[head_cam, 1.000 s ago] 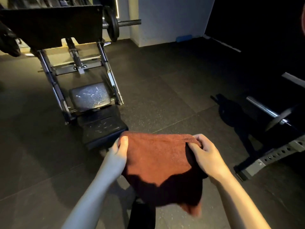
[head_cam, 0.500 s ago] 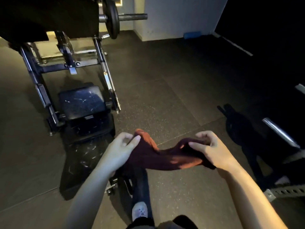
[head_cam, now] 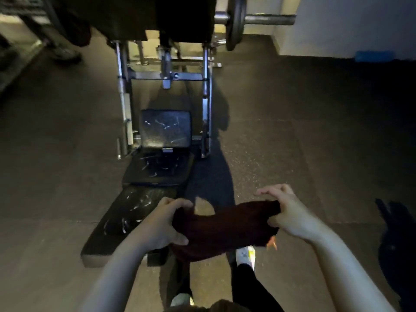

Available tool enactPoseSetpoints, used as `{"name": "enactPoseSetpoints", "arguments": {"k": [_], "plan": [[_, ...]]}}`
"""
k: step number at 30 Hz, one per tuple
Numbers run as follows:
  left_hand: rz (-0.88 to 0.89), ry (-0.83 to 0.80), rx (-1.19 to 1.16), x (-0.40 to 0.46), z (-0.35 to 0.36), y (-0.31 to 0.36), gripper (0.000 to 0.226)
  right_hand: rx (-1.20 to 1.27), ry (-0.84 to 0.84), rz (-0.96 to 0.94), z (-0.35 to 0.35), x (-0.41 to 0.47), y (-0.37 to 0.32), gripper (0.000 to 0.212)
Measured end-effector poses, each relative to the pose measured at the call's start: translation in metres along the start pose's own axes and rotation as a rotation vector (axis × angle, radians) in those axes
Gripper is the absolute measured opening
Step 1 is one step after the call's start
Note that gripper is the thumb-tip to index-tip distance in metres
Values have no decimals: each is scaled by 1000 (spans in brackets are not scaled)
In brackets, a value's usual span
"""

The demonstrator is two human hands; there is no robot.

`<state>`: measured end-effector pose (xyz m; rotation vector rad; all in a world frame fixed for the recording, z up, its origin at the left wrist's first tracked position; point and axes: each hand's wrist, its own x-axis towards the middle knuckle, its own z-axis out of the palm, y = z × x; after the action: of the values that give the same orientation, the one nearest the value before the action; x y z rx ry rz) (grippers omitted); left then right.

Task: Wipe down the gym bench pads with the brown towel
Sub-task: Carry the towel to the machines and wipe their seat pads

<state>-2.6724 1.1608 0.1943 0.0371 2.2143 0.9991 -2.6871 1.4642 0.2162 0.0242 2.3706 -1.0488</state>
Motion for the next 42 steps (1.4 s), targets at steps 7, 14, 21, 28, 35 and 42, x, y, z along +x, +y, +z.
{"name": "enactPoseSetpoints", "arguments": {"k": [7,14,21,28,35,42], "plan": [[-117,123,38,47,22,54,52,-441,-108,-231,-71,95,17,35],[-281,261,132,65,22,73,27,-605,-476,-340,-82,167,4,19],[-396,282,5,74,-6,29,13,-658,-707,-417,-66,228,-47,37],[-313,229,-69,127,-89,2,29,-919,-433,-468,-70,293,-108,38],[-363,432,-14,137,-133,-20,17,-980,-241,-619,-50,341,-172,18],[-551,709,-178,115,-91,-55,19,-972,-259,-870,5,381,-203,16]]}}
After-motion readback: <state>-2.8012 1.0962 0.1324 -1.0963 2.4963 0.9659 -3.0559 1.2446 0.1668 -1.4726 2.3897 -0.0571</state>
